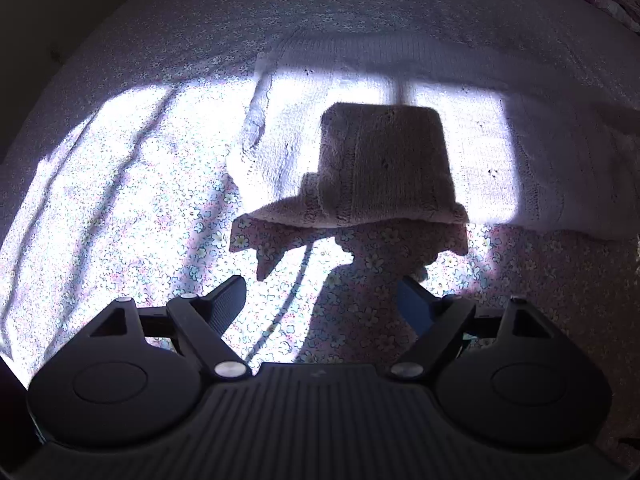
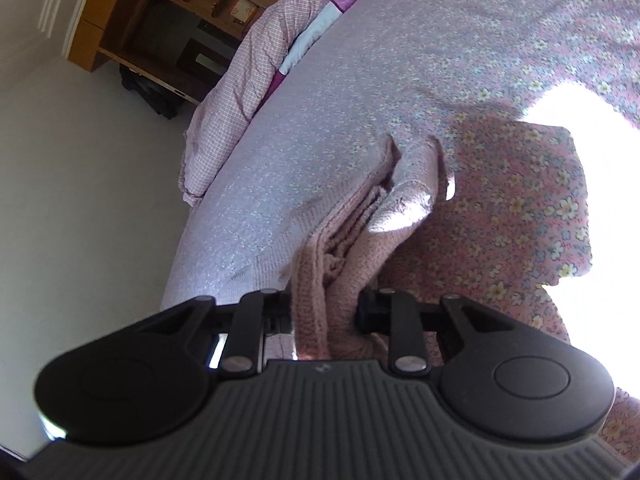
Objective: Fold small clothes
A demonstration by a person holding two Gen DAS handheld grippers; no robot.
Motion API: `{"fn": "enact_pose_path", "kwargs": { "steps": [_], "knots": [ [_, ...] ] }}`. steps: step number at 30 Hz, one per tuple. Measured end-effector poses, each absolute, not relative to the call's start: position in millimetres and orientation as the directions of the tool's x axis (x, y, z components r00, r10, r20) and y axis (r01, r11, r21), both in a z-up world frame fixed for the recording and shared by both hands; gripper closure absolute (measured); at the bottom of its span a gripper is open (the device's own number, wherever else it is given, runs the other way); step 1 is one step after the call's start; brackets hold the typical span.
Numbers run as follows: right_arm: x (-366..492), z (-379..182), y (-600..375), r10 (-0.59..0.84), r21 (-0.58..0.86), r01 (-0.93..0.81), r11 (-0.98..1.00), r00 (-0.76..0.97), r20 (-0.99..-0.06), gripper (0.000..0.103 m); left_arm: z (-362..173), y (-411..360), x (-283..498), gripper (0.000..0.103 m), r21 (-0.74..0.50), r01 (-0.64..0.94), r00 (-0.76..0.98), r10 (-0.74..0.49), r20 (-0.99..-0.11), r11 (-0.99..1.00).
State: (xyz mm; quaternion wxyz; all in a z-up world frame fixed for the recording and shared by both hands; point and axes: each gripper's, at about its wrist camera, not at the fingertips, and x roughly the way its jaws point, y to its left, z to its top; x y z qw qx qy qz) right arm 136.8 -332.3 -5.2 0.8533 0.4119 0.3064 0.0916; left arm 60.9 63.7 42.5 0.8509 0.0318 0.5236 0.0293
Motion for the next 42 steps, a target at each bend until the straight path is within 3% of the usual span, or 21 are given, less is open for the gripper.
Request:
{"fn": "enact_pose_path", "kwargs": {
  "steps": [10,18,32,42],
  "knots": [
    [138.3,44.9,-280.3,0.398,0.639,-0.064,0.767,0.828,-0.394,0.076,83.1,95.3,58.4,0.016,0.122,-0.021,0.521,0.115,-0.846,0.992],
    [152.4,67.4,-233.6,0.460,0.610,-0.161,0.776,0.807,-0.371,0.076,72.4,133.1,72.2,0.016,0.094,-0.089,0.498,0.126,-0.858,0.992],
    [183.9,89.1,-110.1,0.580,0.530,-0.334,0.779,0.705,-0.408,0.077,65.5,190.0,66.9,0.016,0.047,-0.172,0.489,0.127,-0.863,0.984],
    [214.1,51.7,-28.0,0.634,0.559,-0.339,0.757,0.590,-0.501,0.077,60.4,228.1,61.2,0.016,0.039,-0.238,0.457,0.148,-0.877,0.970]
  ]
}}
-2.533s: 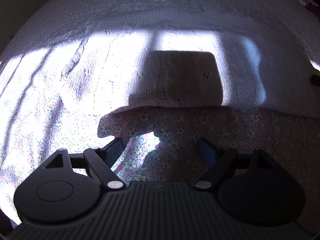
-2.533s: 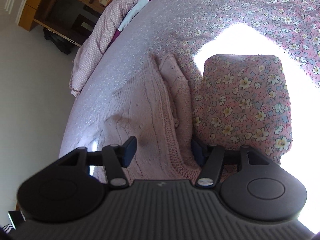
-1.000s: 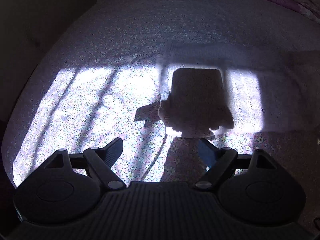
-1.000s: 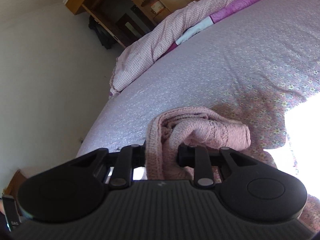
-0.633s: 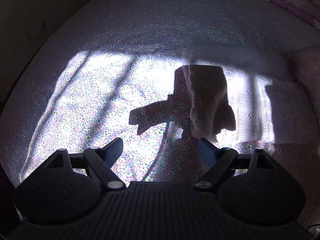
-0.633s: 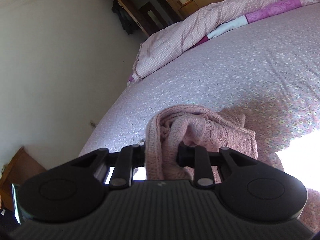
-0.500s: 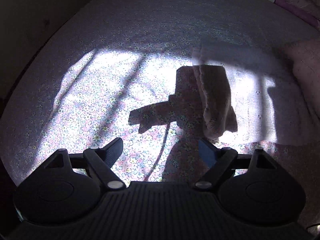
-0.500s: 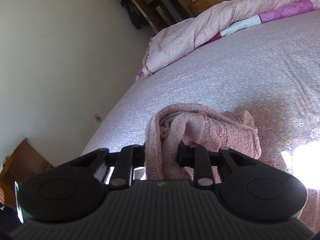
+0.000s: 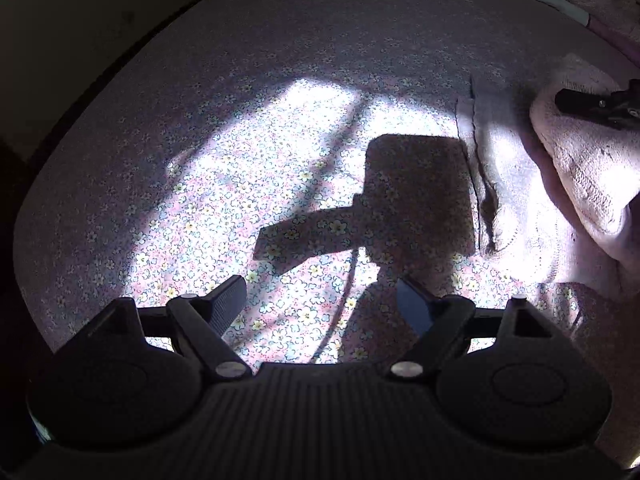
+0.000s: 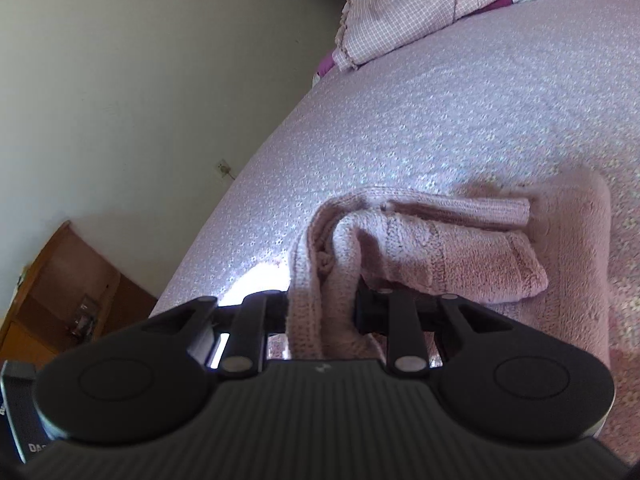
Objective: Fold small clothes
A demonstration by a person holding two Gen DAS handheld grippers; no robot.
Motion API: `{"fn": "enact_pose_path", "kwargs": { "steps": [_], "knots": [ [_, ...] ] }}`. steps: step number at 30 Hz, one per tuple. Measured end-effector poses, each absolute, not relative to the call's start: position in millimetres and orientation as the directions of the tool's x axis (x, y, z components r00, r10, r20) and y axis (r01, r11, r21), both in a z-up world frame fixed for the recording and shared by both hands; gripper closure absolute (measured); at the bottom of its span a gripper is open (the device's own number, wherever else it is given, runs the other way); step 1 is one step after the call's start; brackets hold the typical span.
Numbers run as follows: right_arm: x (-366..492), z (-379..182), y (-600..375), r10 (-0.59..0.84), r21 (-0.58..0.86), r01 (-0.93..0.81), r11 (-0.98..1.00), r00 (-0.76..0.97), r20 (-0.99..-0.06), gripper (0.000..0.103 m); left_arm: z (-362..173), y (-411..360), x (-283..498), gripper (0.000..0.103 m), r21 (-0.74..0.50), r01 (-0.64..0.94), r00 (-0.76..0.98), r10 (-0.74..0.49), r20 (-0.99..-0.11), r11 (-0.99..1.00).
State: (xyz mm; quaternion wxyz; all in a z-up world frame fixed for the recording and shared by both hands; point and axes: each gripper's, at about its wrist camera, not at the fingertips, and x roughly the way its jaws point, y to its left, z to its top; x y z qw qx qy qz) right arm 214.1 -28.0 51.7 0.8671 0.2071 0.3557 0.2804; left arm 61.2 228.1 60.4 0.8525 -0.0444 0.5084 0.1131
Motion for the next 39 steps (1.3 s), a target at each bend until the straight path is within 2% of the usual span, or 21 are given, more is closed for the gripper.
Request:
{"fn": "enact_pose_path", "kwargs": {
  "steps": [6,9,11,13,15,20,26,33,39],
  "knots": [
    [216.4,14.8,-6.2,0.620,0.574,-0.279,0.770,0.539,-0.570,0.077,59.5,232.1,60.8,0.016,0.036,-0.249,0.455,0.150,-0.878,0.968],
    [214.1,10.0,-3.4,0.613,0.597,-0.239,0.766,0.552,-0.565,0.074,58.8,230.6,60.3,0.016,0.037,-0.249,0.449,0.150,-0.881,0.968],
    [211.7,13.8,-1.9,0.602,0.601,-0.215,0.770,0.559,-0.570,0.067,59.0,229.2,59.7,0.016,0.047,-0.246,0.447,0.156,-0.881,0.968],
    [209.4,20.2,1.1,0.602,0.598,-0.216,0.772,0.554,-0.576,0.054,59.4,229.4,58.7,0.016,0.053,-0.244,0.448,0.161,-0.879,0.968],
    [204.3,27.4,3.1,0.611,0.598,-0.233,0.767,0.550,-0.569,0.048,61.4,229.3,57.1,0.016,0.050,-0.244,0.452,0.159,-0.878,0.969],
    [182.9,49.6,-6.9,0.623,0.583,-0.285,0.761,0.572,-0.534,0.046,67.9,225.1,54.6,0.016,0.049,-0.233,0.472,0.157,-0.867,0.971],
    [162.1,70.0,-47.5,0.574,0.552,-0.261,0.792,0.628,-0.526,0.043,82.2,219.0,58.9,0.016,-0.019,-0.215,0.508,0.096,-0.856,0.976],
    [150.8,74.7,-116.6,0.461,0.541,-0.130,0.831,0.705,-0.539,0.043,96.5,197.6,69.8,0.016,-0.028,-0.142,0.556,0.057,-0.829,0.989],
    [157.8,54.6,-166.7,0.329,0.545,0.052,0.837,0.747,-0.577,0.043,104.5,182.0,92.2,0.016,-0.067,-0.109,0.601,0.012,-0.799,0.992]
  ]
}}
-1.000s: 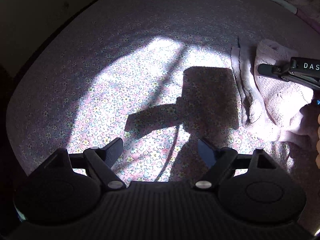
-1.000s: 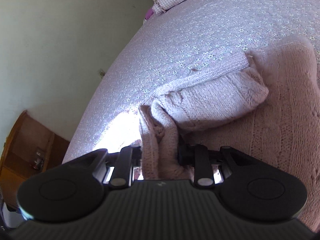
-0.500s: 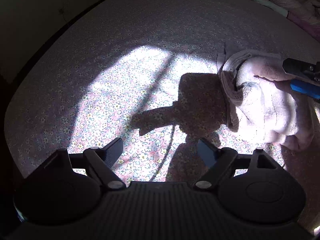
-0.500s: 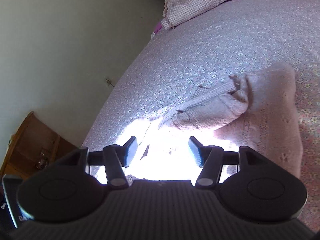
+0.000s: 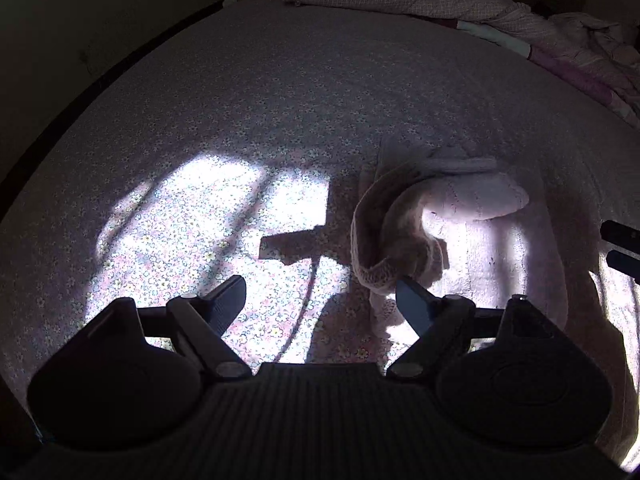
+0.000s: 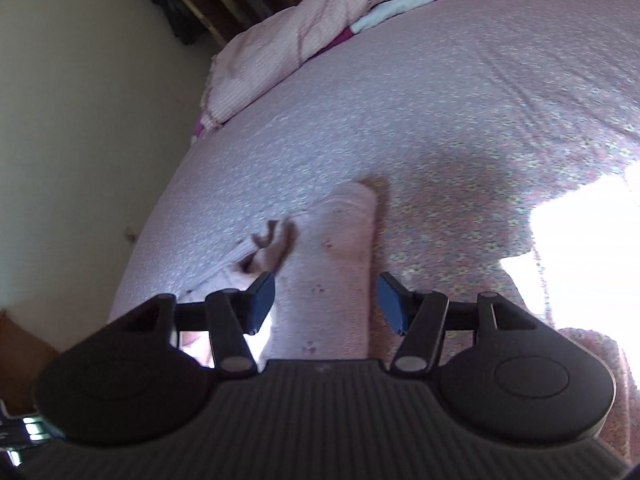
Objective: Fold small clothes
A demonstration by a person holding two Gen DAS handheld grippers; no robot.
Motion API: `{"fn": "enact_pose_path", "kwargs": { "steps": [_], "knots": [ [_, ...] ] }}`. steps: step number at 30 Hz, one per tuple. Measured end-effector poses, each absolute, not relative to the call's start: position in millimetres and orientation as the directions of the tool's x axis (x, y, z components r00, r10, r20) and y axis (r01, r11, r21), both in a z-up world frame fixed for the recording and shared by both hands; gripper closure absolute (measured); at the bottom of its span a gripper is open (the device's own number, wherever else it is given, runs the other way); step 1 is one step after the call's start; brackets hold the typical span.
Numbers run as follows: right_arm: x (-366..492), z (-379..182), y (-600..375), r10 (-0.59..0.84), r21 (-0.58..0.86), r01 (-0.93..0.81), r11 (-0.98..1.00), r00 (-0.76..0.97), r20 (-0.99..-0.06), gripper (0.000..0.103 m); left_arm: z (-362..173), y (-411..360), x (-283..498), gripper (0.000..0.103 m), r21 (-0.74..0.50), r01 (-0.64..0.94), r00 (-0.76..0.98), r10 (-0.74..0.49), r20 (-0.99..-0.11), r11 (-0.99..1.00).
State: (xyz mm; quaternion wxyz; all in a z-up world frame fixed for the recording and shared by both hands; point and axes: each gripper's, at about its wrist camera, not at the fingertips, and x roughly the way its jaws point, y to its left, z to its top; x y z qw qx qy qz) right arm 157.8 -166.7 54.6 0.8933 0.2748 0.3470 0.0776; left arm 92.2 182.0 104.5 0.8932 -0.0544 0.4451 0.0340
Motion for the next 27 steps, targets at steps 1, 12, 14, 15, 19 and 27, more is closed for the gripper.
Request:
{"fn": "enact_pose_path", "kwargs": {
  "steps": [1,12,14,15,19,27],
  "knots": [
    [159.1,49.0,-171.7,0.319,0.551,0.077,0.831,0.745,-0.586,0.043,105.8,177.5,97.0,0.016,-0.066,-0.093,0.609,0.005,-0.793,0.993],
    [156.9,10.9,-169.3,0.403,0.649,0.120,0.751,0.696,-0.595,0.043,84.3,106.9,157.9,0.016,0.110,0.149,0.639,-0.011,-0.769,0.983],
    [156.2,11.3,-164.1,0.425,0.678,0.115,0.726,0.699,-0.575,0.043,77.7,98.6,167.6,0.016,0.120,0.155,0.645,-0.008,-0.764,0.981],
    [155.9,12.0,-160.3,0.424,0.678,0.112,0.726,0.704,-0.570,0.043,74.4,94.8,170.8,0.016,0.123,0.149,0.646,-0.002,-0.763,0.981],
    [153.4,20.4,-138.6,0.398,0.639,0.074,0.765,0.726,-0.560,0.043,68.5,92.1,185.3,0.016,0.116,0.134,0.653,0.001,-0.757,0.984],
    [160.2,15.3,-94.4,0.303,0.398,-0.030,0.917,0.702,-0.644,0.046,66.2,114.8,220.7,0.016,0.057,0.025,0.668,0.026,-0.744,0.998]
  ]
}}
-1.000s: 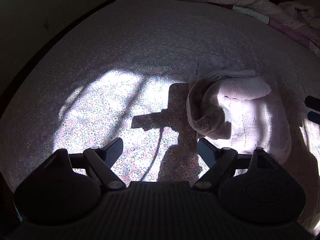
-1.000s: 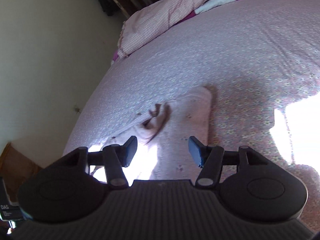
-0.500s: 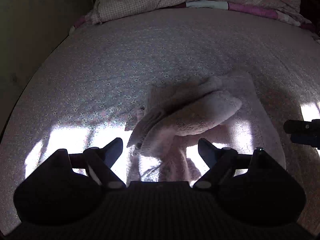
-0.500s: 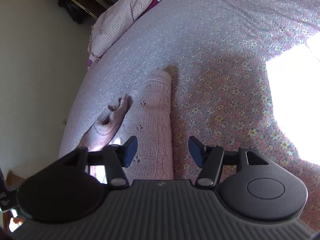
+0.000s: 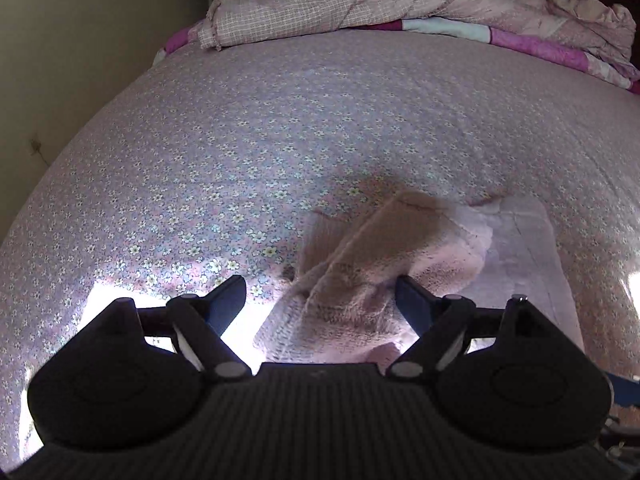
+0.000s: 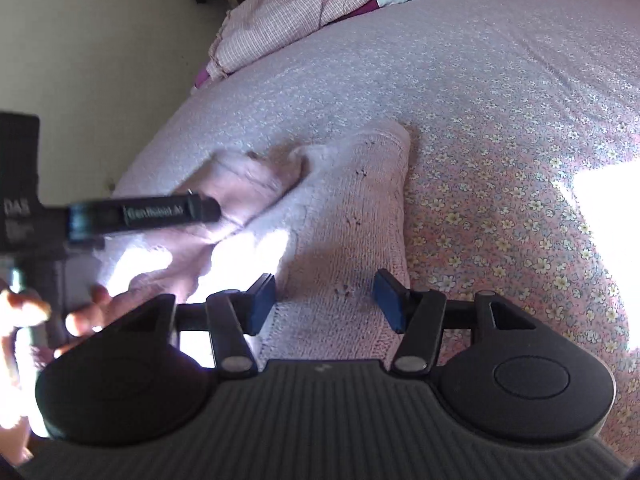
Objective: Fold small clothes
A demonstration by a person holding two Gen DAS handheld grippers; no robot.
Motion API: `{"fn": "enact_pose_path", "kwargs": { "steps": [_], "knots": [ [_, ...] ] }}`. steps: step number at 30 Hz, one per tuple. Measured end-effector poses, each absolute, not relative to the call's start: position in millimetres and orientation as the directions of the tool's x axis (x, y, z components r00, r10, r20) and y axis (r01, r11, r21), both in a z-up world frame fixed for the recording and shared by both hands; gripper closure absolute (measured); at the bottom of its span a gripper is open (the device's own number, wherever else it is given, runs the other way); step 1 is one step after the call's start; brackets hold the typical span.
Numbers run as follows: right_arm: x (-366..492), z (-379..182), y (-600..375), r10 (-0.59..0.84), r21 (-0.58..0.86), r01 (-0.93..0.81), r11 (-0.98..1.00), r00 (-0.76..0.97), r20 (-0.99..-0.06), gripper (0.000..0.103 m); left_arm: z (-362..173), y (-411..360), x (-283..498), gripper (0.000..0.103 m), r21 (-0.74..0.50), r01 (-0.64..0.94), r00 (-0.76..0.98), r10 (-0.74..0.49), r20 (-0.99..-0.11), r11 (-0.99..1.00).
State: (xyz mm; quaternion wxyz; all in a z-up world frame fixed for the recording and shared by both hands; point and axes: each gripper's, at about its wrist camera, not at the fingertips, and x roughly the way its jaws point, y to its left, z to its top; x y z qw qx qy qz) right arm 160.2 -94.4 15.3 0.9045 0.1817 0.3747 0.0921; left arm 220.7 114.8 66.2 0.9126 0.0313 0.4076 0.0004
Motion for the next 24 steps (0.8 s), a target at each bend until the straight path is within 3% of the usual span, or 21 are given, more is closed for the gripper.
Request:
{"fn": "enact_pose_path", "kwargs": {
  "steps": [6,9,14,18,24],
  "knots": [
    [163.3,-9.5,-126.0,0.353,0.483,-0.001,0.876,0.682,-0.640,0.041,49.7,151.8,236.7,0.016,0.031,-0.119,0.625,0.100,-0.775,0.992],
    [163.1,-18.5,-133.0,0.393,0.524,-0.006,0.852,0.669,-0.631,0.039,45.6,167.6,230.4,0.016,-0.068,-0.115,0.623,0.018,-0.782,0.991],
    [162.5,-18.2,-138.7,0.464,0.590,-0.010,0.807,0.629,-0.624,0.031,47.5,185.3,207.1,0.016,-0.305,-0.021,0.584,-0.236,-0.776,0.952],
    [163.9,-18.9,-144.3,0.501,0.636,-0.002,0.771,0.618,-0.606,0.021,43.5,184.4,185.7,0.016,-0.305,-0.011,0.537,-0.251,-0.805,0.952],
    [173.0,-29.9,-145.5,0.521,0.672,0.021,0.741,0.613,-0.594,0.019,20.9,185.1,172.3,0.012,-0.388,0.009,0.464,-0.347,-0.815,0.922]
  ]
}}
